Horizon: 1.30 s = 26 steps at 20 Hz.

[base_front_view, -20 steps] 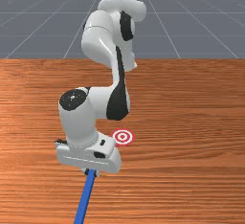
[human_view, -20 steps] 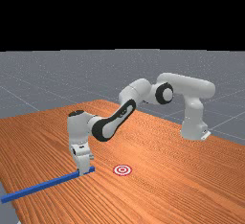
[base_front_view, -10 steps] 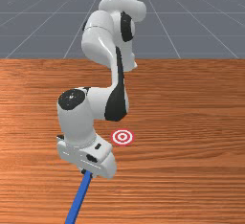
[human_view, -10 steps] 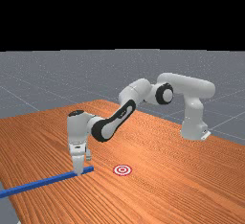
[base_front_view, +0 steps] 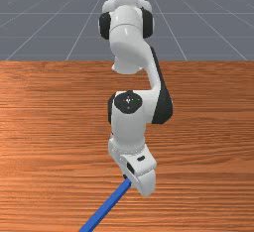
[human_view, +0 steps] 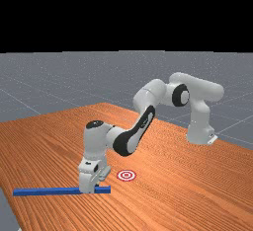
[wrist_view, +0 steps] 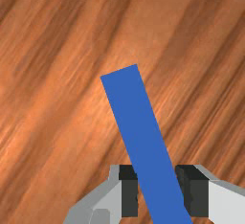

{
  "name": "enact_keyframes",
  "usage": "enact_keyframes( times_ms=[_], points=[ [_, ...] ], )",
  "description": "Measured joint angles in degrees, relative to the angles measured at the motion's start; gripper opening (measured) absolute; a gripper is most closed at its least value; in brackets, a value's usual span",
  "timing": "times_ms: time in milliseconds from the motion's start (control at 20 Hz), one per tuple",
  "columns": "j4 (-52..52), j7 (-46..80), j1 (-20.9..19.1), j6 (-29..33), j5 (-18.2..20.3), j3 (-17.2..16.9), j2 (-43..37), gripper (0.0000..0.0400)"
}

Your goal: Pull the pivot to the target area

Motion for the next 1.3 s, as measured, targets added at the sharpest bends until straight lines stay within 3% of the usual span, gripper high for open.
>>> enact_keyframes(
  times_ms=[100,250,350,450,700,800,1050,1250,1300],
  points=[
    [0.5,6.8,3.5,0.0,0.1,-0.2,0.3,0.0128],
    [-1.2,12.7,4.2,1.1,0.8,-1.0,-0.5,0.0127],
    [-3.1,-4.2,1.5,2.6,-1.1,2.2,-1.4,0.0106],
    [-7.4,15.6,3.5,4.2,2.0,-2.5,-3.8,0.0130],
    [-38.8,26.9,6.8,19.0,5.3,-6.4,-20.1,0.0129],
    [-46.3,30.9,8.2,22.5,6.3,-7.5,-23.8,0.0129],
    [-54.7,41.5,12.1,26.2,8.9,-10.4,-27.8,0.0130],
    [-56.7,45.6,13.1,23.9,8.8,-11.2,-32.0,0.0116],
    [-55.0,51.6,14.2,22.5,10.1,-12.5,-31.2,0.0123]
  ],
)
